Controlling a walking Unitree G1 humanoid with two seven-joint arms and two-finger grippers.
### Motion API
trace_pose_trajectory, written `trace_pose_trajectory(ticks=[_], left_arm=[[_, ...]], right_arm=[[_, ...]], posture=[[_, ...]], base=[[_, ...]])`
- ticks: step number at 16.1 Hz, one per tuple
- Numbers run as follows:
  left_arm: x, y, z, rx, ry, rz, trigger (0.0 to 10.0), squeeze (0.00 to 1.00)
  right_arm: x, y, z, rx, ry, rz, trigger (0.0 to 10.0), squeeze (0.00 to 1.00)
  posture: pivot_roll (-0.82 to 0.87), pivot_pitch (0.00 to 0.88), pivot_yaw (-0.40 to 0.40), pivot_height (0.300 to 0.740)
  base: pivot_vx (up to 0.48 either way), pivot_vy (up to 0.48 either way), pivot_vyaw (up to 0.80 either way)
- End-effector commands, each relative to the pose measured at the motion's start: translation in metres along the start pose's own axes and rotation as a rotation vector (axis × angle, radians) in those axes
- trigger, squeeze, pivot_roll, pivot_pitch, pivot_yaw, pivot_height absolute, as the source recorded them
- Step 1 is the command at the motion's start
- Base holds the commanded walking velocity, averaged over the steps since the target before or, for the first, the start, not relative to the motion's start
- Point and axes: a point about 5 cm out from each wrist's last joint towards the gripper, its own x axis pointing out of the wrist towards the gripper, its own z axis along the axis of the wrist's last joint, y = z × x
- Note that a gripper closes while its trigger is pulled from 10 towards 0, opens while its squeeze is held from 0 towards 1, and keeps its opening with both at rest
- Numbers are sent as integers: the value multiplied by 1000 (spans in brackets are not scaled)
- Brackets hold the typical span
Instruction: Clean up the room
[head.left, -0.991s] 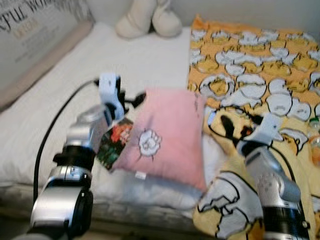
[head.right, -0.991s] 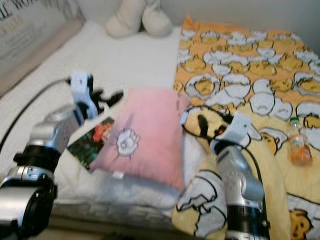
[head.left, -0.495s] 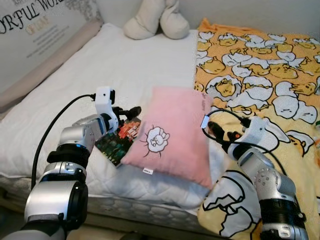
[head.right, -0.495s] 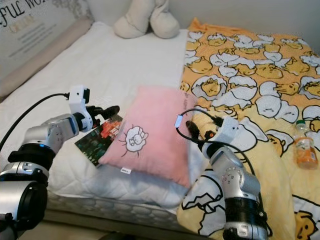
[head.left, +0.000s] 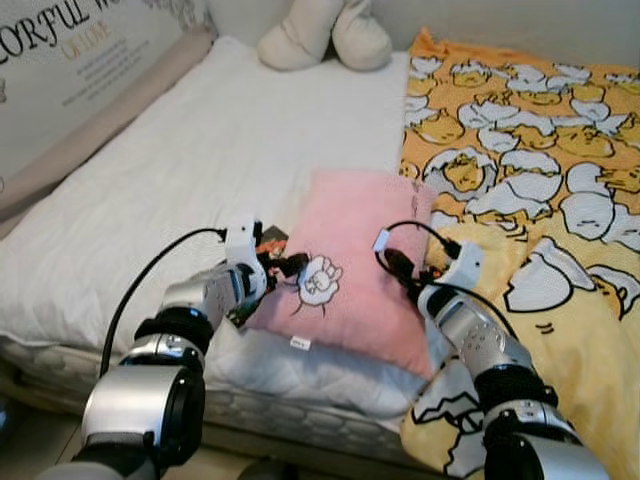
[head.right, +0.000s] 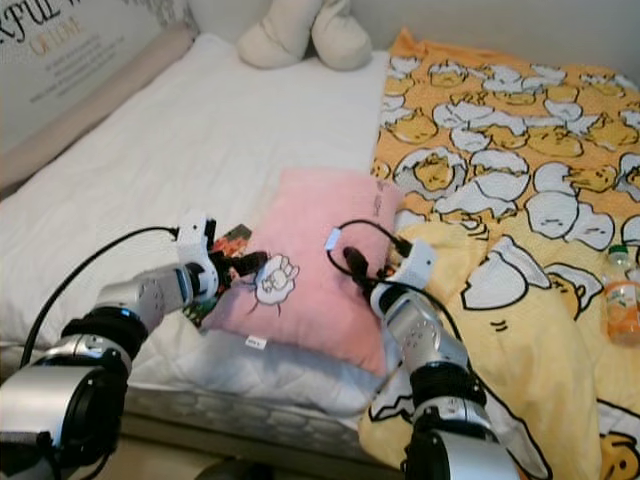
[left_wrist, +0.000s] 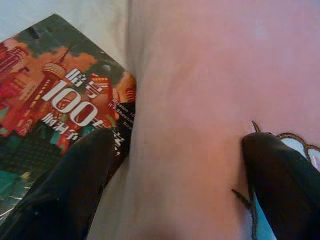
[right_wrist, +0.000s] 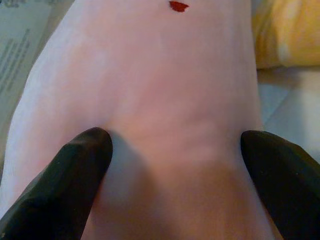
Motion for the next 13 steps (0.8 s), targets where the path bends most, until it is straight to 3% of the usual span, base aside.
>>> trace_pose_trajectory(ticks=[1,3,4,6,9,10,11,13], left_arm=[[7,-14,1,37,10,-29,10000,0],[12,-21,-5,64,34,-35,10000,0],[17,-28,-18,85,67,-41,10000,0],[19,-34,-21,42,47,-70,10000,0],[25,-50,-27,52,46,-124,10000,0],[27,-53,-30,74,57,-120,1647,0],[27,-51,-32,92,55,-92,0,0],[25,-43,-31,109,36,-34,0,0]], right_arm=[[7,14,-8,13,32,40,10000,0],[9,14,-15,16,47,27,10000,0],[9,9,-24,5,63,6,10000,0],[6,1,-28,3,71,-4,10000,0],[2,-9,-33,-23,86,-26,10000,0],[2,-9,-32,-56,83,-25,2314,0],[4,-7,-32,-78,78,-15,0,0],[5,-4,-31,-62,73,3,0,0]], posture=[[-16,15,48,740],[-22,12,51,740],[-29,8,53,740],[-39,6,55,740],[-49,12,55,740],[-53,12,57,740],[-56,11,56,740],[-53,5,56,740]], base=[[0,0,0],[0,0,0],[0,0,0],[0,0,0],[0,0,0],[0,0,0],[0,0,0],[0,0,0]])
